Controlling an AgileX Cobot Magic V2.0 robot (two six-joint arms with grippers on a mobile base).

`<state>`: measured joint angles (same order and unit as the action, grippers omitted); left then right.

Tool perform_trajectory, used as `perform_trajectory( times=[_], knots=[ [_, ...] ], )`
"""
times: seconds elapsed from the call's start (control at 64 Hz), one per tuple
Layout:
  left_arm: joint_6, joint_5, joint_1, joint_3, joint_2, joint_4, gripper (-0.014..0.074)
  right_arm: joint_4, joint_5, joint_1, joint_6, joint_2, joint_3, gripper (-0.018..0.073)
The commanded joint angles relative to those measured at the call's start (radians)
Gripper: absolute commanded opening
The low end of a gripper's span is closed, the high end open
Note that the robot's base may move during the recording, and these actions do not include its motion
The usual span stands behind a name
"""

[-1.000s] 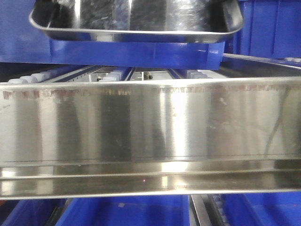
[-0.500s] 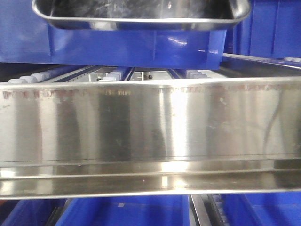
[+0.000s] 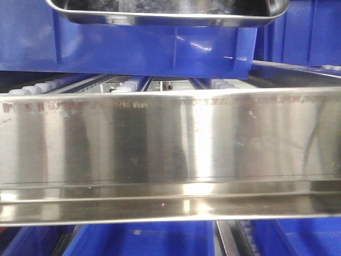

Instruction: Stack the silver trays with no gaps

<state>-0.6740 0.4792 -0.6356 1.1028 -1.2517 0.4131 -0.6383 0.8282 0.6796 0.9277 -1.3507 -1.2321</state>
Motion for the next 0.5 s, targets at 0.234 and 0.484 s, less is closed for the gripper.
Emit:
perform_trajectory(
  times=[0.234,0.484],
  knots=[
    [0.004,-0.156,-0.025,0.016,0.011,-0.025,-0.0018,0.023,-0.14,0.015,-0.011,0.0,-0.015,-0.0076],
    [0.004,-0.156,-0.025,0.016,0.011,-0.025,-0.0018,0.023,-0.149,0.015,-0.011,0.0,-0.015,-0.0076]
  ],
)
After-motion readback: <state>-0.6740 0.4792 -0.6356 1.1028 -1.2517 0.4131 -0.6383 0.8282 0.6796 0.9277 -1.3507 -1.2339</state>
